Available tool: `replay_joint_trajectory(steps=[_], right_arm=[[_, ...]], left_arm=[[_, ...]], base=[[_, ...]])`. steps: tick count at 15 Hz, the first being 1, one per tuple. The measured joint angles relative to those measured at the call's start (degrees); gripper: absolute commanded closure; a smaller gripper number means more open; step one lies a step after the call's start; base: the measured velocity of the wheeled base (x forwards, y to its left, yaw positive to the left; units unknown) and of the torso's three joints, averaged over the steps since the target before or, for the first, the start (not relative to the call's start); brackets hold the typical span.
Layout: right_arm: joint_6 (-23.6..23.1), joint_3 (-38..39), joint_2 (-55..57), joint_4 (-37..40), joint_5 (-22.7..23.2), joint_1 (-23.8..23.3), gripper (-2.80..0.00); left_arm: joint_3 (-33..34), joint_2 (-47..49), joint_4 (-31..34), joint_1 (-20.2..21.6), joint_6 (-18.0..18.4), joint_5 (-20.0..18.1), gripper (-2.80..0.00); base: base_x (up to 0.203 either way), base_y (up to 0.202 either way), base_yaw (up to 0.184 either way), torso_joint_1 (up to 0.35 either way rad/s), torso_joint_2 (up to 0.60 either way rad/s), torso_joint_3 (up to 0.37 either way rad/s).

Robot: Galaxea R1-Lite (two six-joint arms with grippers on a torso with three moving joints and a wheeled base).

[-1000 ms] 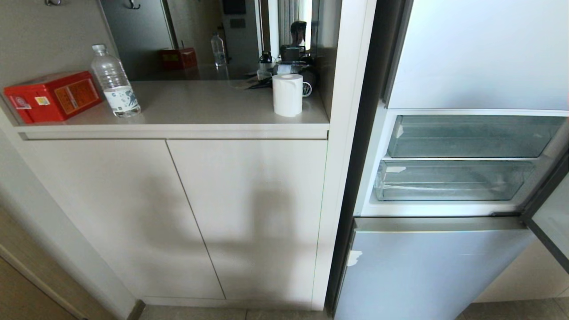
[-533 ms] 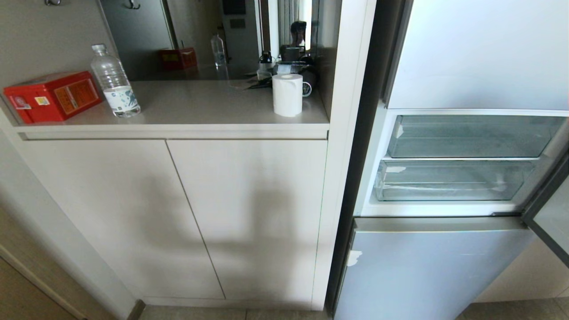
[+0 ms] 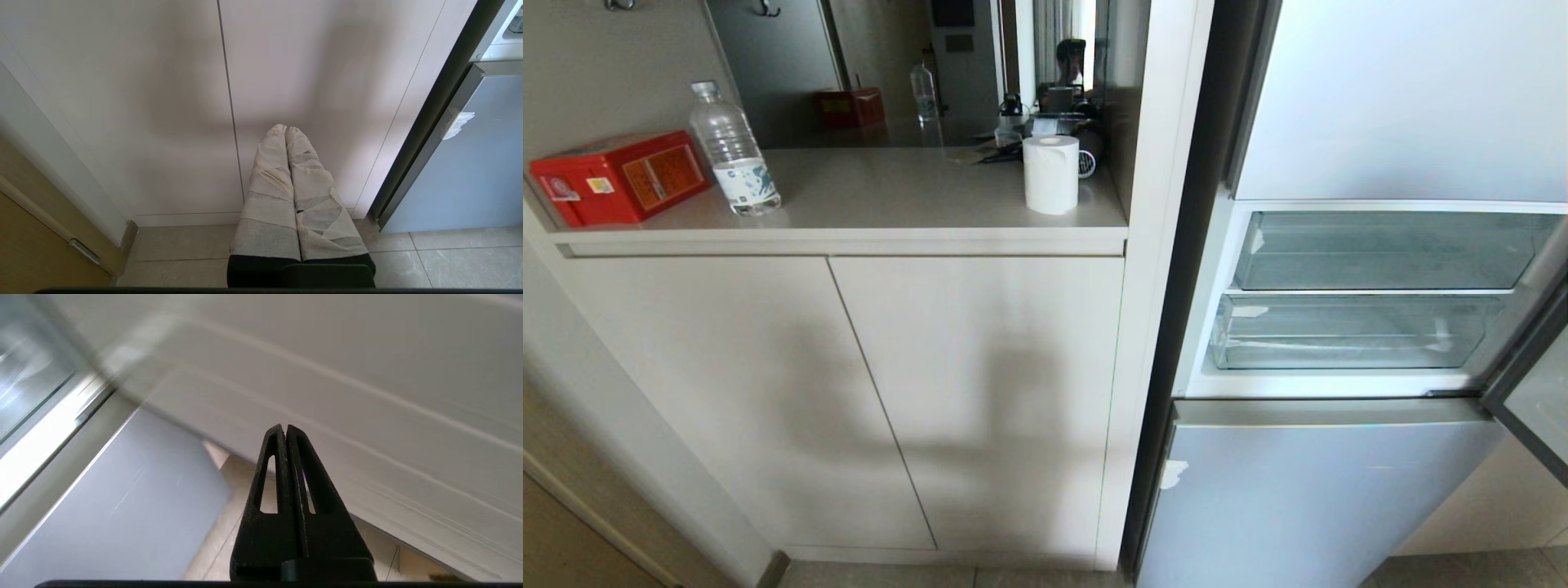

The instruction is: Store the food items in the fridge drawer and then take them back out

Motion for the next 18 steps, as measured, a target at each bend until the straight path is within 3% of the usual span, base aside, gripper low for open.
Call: replay_joint_trajectory(steps=[3,5,9,11,14,18], right_arm=[[-2.07,2.82,-3.91,0.34,6.26,9.57,0.00],[-2.31,5.43,-6.87,1.21,9.50,22.53,0.00],[-2.96,9.57,-9.15,-0.67,12.44,54.56,0.00],[-2.96,10.14,-4.23,-7.38,12.89,64.13,0.00],[-2.96,10.12,9.47,-24.56,12.53,68.26,0.00],[-3.21,8.33,24.55,-45.01,8.18,67.93,0.00]], left_arm=[[0.00,0.00,0.00,0.00,-0.01,0.02,0.00],[0.00,0.00,0.02,0.00,0.02,0.01,0.00],[0.00,0.00,0.00,0.00,0.00,0.00,0.00],[0.00,0.00,0.00,0.00,0.01,0.02,0.00],[0.00,0.00,0.02,0.00,0.02,0.02,0.00],[0.00,0.00,0.04,0.00,0.01,0.02,0.00]], base=[[0.000,0.000,0.000,0.000,0.00,0.000],[0.000,0.000,0.000,0.000,0.00,0.000],[0.000,0.000,0.000,0.000,0.00,0.000],[0.000,0.000,0.000,0.000,0.00,0.000],[0.000,0.000,0.000,0.000,0.00,0.000],[0.000,0.000,0.000,0.000,0.00,0.000]])
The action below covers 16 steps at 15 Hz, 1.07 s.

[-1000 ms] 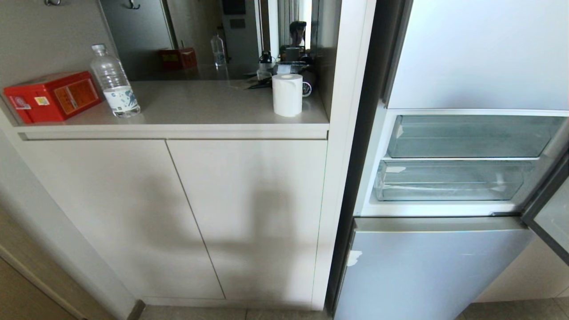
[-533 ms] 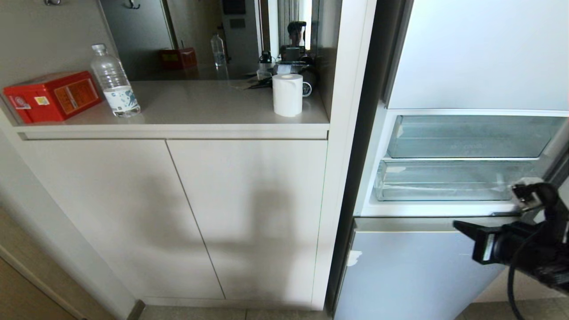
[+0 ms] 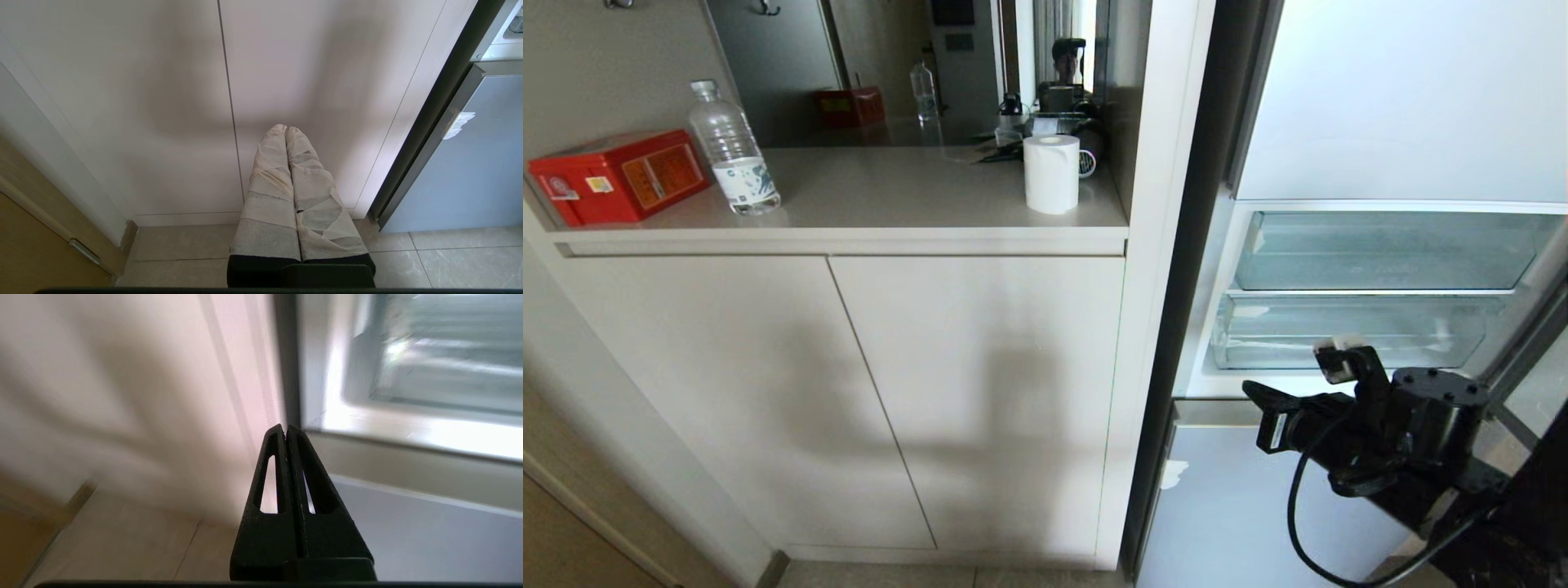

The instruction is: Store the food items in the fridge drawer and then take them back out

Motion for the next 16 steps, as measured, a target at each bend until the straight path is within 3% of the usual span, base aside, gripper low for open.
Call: replay_joint_trajectory(steps=[5,11,16], right_arm=[[-2.86,-8.19,7.67,-2.00,-3.90,-4.00,0.00],[-4.75,-15.38,12.48,-2.04,-6.69,-4.45,0.00],[-4.27,-20.61,16.77,-2.00,-4.01,-6.51,0.00]], left_arm=[[0.00,0.00,-0.04,0.00,0.00,0.00,0.00],[0.00,0.00,-0.04,0.00,0.00,-0.01,0.00],[0.00,0.00,-0.04,0.00,-0.02,-0.02,0.00]], base=[[0.000,0.000,0.000,0.000,0.00,0.000],[0.000,0.000,0.000,0.000,0.00,0.000],[0.000,0.000,0.000,0.000,0.00,0.000]])
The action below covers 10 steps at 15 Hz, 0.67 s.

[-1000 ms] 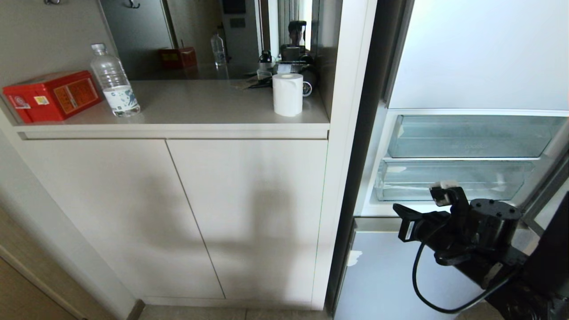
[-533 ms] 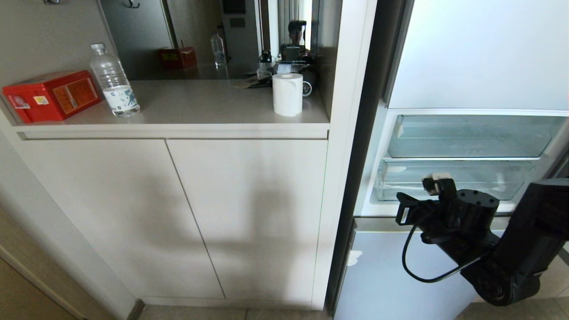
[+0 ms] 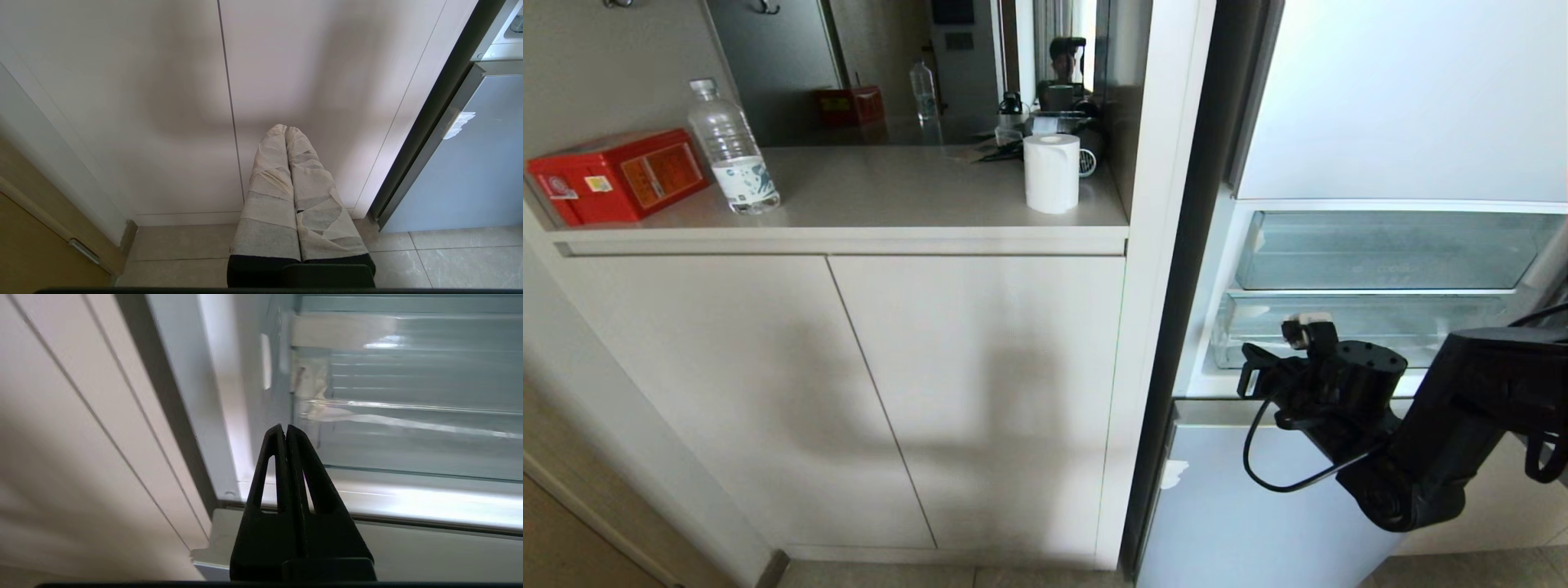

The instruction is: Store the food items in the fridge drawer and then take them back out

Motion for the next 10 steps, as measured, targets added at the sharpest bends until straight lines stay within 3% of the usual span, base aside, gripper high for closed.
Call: replay_joint_trajectory(steps=[7,8,10], right_arm=[[0.57,-2.82,2.88,0.00,3.96,-3.41,0.00],[0.83,-2.79,2.96,0.00,4.39,-3.49,-2.80],[1.05,-2.86,3.06,0.02,4.51,-3.42,-2.80]], left_arm=[[0.00,0.00,0.00,0.00,0.02,0.02,0.00],[0.00,0.00,0.00,0.00,0.00,0.02,0.00],[0.00,0.00,0.00,0.00,0.02,0.00,0.00]], base=[[0.000,0.000,0.000,0.000,0.00,0.000],[0.000,0.000,0.000,0.000,0.00,0.000],[0.000,0.000,0.000,0.000,0.00,0.000]])
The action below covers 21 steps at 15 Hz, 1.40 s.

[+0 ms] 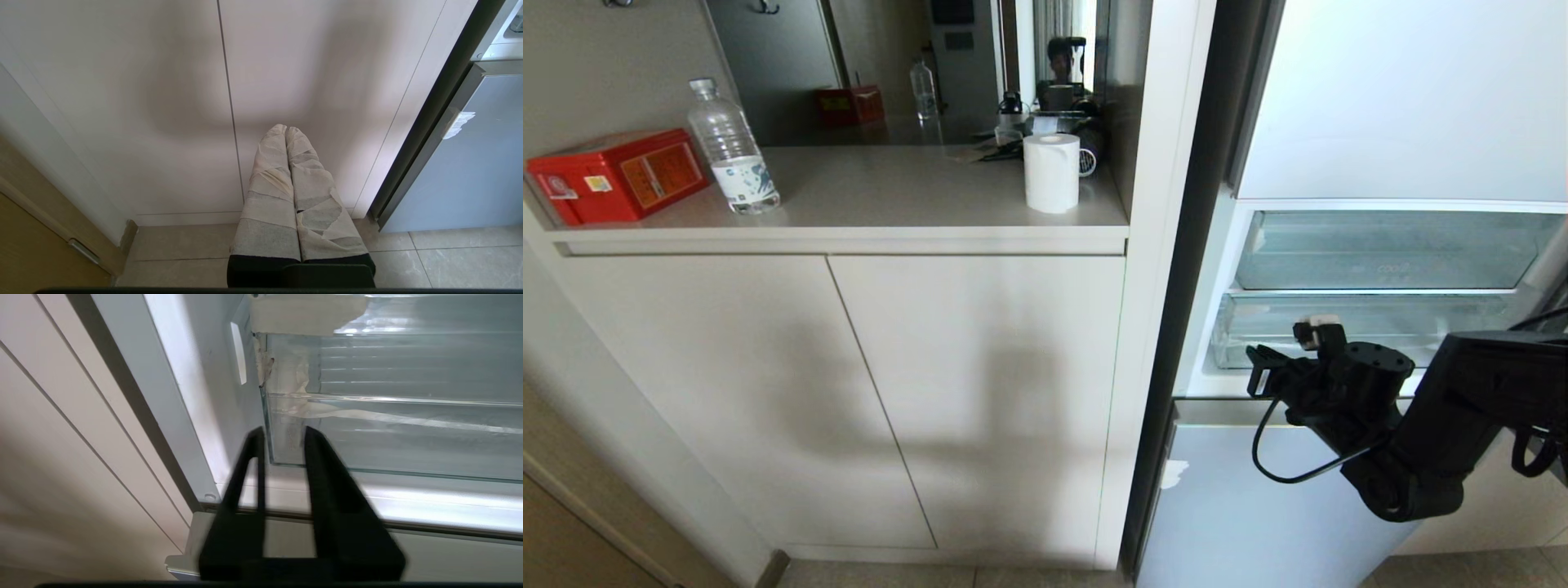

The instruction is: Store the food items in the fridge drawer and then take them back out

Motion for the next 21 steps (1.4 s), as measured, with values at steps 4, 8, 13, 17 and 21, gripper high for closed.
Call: replay_joint_trajectory(steps=[4,8,13,17,21], right_arm=[[-0.01,-0.22,-0.05,-0.04,1.46,0.00,-2.80],[0.25,-1.49,0.06,-0.05,1.44,0.30,-2.80],[0.44,-5.71,1.02,0.02,0.84,0.43,-2.80],[0.51,-8.46,2.67,1.56,0.61,0.61,-2.80],[0.55,-10.31,3.84,2.97,0.50,0.59,-2.80]], left_arm=[[0.00,0.00,0.00,0.00,0.00,0.02,0.00],[0.00,0.00,0.00,0.00,-0.02,0.02,0.00],[0.00,0.00,0.05,0.00,-0.04,0.02,0.00],[0.00,0.00,0.00,0.00,-0.02,0.00,0.00],[0.00,0.00,0.00,0.00,0.00,0.02,0.00]], base=[[0.000,0.000,0.000,0.000,0.00,0.000],[0.000,0.000,0.000,0.000,0.00,0.000],[0.000,0.000,0.000,0.000,0.00,0.000],[0.000,0.000,0.000,0.000,0.00,0.000],[0.000,0.000,0.000,0.000,0.00,0.000]])
